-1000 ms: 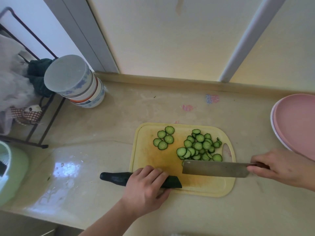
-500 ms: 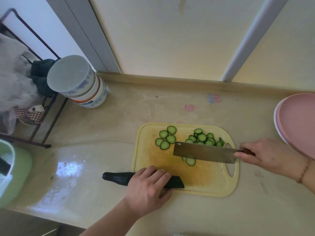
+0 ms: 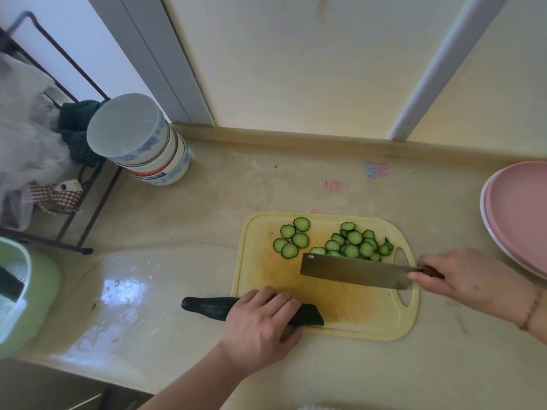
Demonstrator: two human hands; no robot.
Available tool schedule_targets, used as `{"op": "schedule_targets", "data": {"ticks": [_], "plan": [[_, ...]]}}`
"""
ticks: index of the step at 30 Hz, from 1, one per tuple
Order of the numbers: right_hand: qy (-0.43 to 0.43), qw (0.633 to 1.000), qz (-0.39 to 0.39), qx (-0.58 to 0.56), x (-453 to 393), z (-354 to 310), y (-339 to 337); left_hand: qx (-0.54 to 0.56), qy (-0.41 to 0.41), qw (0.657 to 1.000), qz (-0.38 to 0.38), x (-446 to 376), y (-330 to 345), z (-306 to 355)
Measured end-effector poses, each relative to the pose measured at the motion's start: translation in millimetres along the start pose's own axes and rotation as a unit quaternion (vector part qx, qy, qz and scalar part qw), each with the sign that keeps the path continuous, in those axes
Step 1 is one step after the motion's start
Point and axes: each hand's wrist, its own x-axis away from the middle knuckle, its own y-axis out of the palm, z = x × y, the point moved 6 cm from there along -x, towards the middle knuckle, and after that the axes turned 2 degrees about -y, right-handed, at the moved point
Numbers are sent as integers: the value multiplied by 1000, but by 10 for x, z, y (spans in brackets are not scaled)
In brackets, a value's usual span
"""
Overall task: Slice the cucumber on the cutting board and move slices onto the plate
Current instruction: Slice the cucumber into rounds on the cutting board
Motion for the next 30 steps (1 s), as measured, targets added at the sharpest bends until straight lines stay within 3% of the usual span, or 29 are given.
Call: {"op": "schedule_targets", "data": {"ticks": [15, 18, 25, 30], "plan": [[16, 999, 16, -40, -105, -355, -201, -13, 4, 1000, -19, -41, 5, 16], [58, 994, 34, -83, 148, -500, -206, -13, -13, 999, -26, -180, -11, 85], [206, 948, 1, -243, 764, -987, 166, -14, -56, 997, -60, -378, 105, 195], [210, 917, -51, -336, 798, -1129, 265, -4, 36, 998, -52, -341, 94, 352]]}}
